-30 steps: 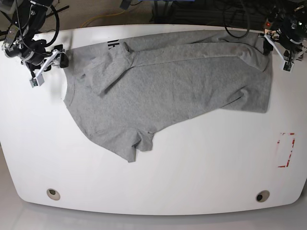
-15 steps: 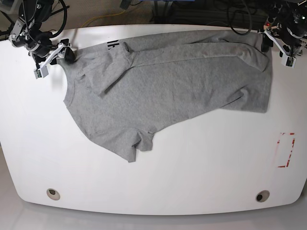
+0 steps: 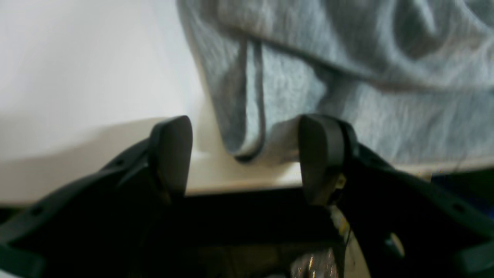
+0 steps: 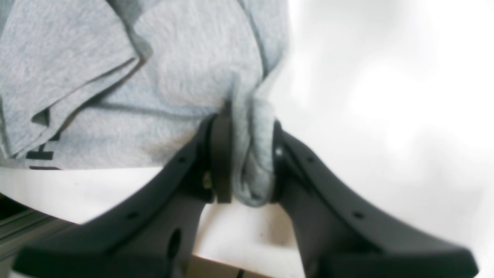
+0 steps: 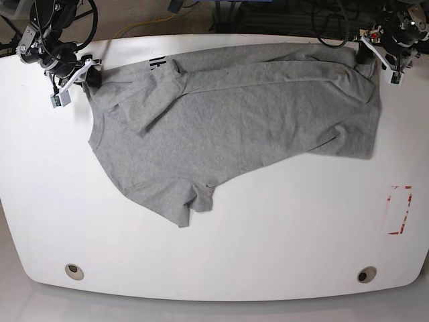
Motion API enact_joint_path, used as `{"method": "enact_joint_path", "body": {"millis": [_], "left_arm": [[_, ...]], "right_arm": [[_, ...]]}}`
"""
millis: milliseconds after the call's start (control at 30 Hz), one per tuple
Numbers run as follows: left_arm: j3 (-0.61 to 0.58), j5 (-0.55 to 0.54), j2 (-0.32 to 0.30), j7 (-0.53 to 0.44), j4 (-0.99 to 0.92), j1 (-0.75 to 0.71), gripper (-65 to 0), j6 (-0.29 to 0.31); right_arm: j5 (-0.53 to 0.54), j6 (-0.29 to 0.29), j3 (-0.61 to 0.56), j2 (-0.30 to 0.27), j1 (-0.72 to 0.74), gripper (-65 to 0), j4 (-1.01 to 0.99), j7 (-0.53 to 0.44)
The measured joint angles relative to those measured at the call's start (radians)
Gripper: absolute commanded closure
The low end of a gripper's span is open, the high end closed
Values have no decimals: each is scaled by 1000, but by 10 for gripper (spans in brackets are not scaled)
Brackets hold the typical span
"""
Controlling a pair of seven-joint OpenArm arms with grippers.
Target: Fold the T-shirt properly
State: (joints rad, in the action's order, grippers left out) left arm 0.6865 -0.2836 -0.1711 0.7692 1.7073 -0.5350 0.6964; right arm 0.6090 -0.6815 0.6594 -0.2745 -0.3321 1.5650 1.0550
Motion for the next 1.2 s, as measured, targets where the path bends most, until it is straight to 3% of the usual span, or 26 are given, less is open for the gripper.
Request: {"method": "enact_joint_path", "body": {"millis": [67, 233, 267, 400, 600, 800, 867, 1000, 1100, 1200], "left_arm": [[-20, -6, -6, -17, -16, 0, -356, 0], [-28, -8, -7, -34, -34, 9, -82, 0], [-26, -12, -8, -36, -35, 8, -60, 0], [-11, 16, -4, -34, -23, 5, -61, 1], [59, 47, 5, 81, 21, -9, -61, 8], [73, 48, 1, 118, 26, -5, -62, 8], [78, 50, 1, 122, 26, -6, -72, 8], [78, 60, 1, 121, 25, -5, -244, 8], [82, 60, -2, 121, 26, -5, -385, 7], [84, 61, -4, 121, 26, -5, -407, 1]], "right_arm": [[0, -17, 1, 0, -3, -116, 0, 0], [9, -18, 6, 0, -12, -100, 0, -1], [10, -19, 7, 0, -14, -76, 0, -1], [13, -19, 7, 0, -23, -10, 0, 0], [19, -19, 8, 6, -51, -13, 24, 2], [-2, -19, 51, 68, -86, -14, 89, 23], [-2, -19, 61, 78, -98, -14, 95, 21], [5, -19, 60, 78, -109, -36, 98, 18], [5, -19, 60, 78, -111, -171, 98, 15], [14, -26, 61, 78, -115, -354, 103, 14]]}}
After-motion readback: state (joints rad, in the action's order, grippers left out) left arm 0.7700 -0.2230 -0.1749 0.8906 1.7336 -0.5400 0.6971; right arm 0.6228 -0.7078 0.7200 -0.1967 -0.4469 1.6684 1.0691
